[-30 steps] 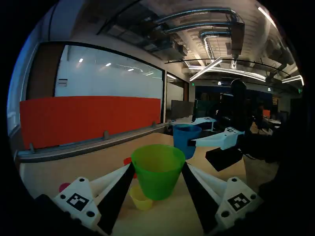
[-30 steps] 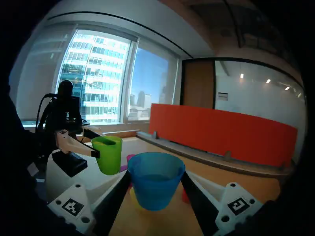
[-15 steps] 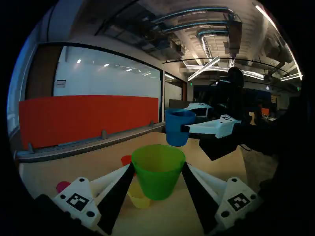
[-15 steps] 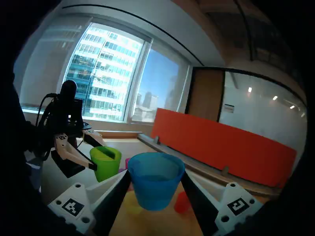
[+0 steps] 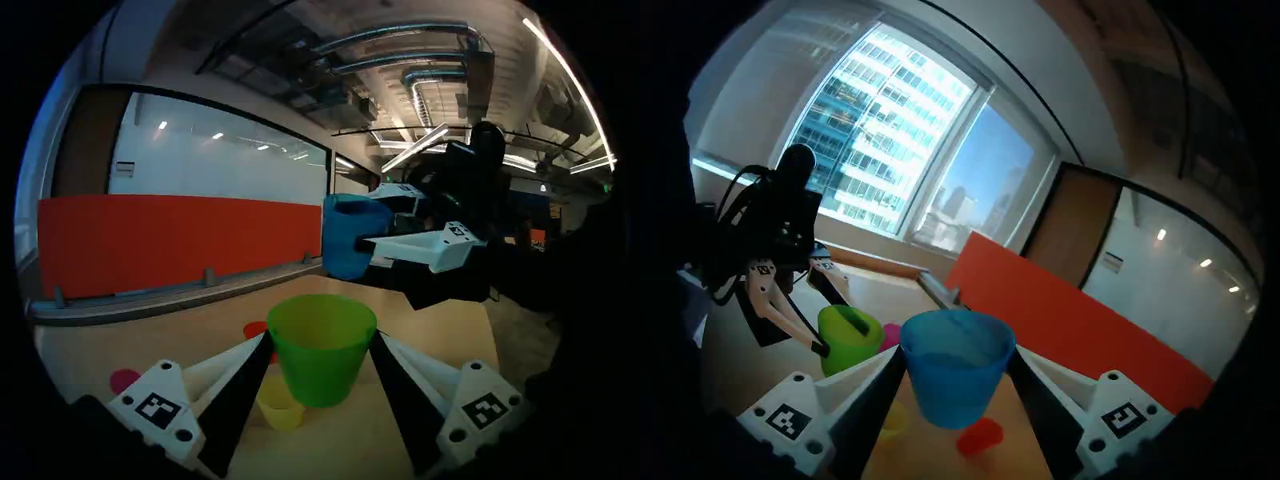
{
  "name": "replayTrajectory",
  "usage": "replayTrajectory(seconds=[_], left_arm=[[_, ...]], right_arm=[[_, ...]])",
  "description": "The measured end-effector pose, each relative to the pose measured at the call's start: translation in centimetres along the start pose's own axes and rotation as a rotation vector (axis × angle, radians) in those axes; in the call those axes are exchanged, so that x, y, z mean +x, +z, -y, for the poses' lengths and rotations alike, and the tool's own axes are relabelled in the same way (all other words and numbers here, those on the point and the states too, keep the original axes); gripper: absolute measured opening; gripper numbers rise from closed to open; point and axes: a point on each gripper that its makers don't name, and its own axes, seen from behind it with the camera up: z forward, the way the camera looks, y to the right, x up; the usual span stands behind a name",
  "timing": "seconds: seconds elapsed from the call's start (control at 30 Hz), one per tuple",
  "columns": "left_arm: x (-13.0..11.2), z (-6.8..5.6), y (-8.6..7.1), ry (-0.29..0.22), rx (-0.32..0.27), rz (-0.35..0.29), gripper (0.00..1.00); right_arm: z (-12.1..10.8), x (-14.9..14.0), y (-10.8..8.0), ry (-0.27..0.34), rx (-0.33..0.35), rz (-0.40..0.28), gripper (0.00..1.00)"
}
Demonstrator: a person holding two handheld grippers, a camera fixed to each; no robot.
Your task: Pour water
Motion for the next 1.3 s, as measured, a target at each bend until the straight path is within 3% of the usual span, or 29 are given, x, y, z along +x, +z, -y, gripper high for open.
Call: replayTrajectory(seconds=[0.63, 1.3], left_arm=[[1.0, 0.7, 1.5, 0.012, -0.009, -0.006, 0.86], [2.1, 0.6, 2.2, 0.024, -0.019, -0.01, 0.86]], right_arm=[[-3.7, 3.7, 2.1, -0.298, -0.024, -0.005, 0.9], [-4.9, 5.8, 4.0, -0.543, -0.008, 0.015, 0.9]])
